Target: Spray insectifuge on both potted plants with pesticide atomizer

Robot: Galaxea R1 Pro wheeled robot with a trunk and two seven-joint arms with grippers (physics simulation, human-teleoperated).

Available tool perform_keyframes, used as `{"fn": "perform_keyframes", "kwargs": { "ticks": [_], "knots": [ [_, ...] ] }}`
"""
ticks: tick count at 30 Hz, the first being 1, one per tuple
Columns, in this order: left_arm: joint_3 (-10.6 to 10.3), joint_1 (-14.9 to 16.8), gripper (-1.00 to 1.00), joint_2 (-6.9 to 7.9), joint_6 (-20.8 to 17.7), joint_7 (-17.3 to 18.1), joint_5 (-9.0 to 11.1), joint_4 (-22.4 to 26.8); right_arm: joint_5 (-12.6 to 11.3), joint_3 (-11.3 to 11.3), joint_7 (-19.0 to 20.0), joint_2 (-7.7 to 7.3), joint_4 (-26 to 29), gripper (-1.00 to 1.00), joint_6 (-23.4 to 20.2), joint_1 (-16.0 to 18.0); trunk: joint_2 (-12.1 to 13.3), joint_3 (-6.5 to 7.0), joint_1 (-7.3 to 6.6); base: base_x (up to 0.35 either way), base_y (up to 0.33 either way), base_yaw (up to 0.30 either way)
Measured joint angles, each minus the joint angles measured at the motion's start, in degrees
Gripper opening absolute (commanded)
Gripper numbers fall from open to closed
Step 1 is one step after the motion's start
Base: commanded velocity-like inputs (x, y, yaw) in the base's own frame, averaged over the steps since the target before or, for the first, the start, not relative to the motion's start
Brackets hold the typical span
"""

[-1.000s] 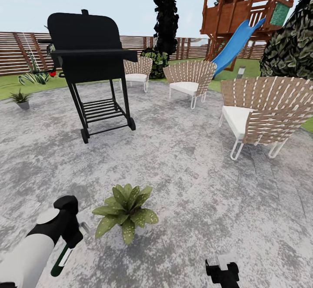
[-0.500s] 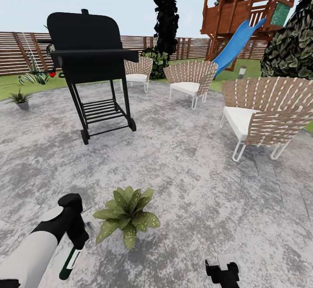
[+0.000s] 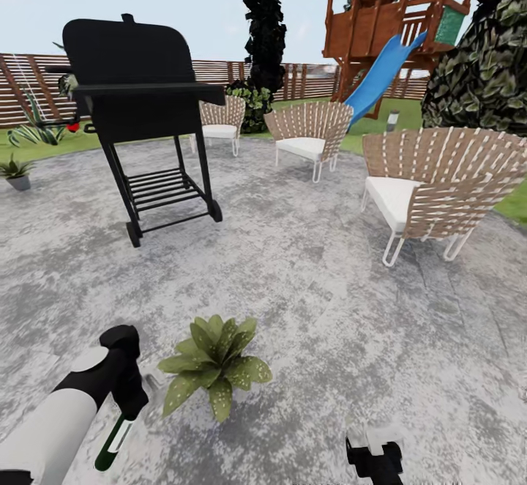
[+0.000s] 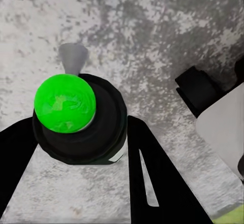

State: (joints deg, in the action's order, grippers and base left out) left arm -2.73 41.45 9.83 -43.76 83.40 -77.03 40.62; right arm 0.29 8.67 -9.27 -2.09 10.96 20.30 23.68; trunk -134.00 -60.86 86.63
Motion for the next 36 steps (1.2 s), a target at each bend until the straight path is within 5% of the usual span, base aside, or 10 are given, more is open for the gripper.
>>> {"fn": "perform_keyframes", "kwargs": {
  "ticks": [14,27,36],
  "knots": [
    [-0.04,-0.07,-1.00,0.04,-0.13,0.45,0.02,1.50,-0.03,0.00,-0.01,0.01,-0.02,1.00,0.00,0.01,0.00,0.00,0.01,-0.088,0.136,-0.136],
    [-0.25,0.56,-1.00,0.04,-0.13,0.47,-0.09,1.47,-0.04,0.01,-0.05,0.00,0.00,1.00,0.01,0.00,0.00,0.00,0.00,0.140,0.175,-0.209],
    [-0.37,4.30,-1.00,0.27,0.24,6.07,-9.01,1.51,0.03,0.00,-0.03,0.01,-0.02,1.00,0.02,0.02,0.00,0.00,0.00,0.001,0.001,-0.059]
  ]
}}
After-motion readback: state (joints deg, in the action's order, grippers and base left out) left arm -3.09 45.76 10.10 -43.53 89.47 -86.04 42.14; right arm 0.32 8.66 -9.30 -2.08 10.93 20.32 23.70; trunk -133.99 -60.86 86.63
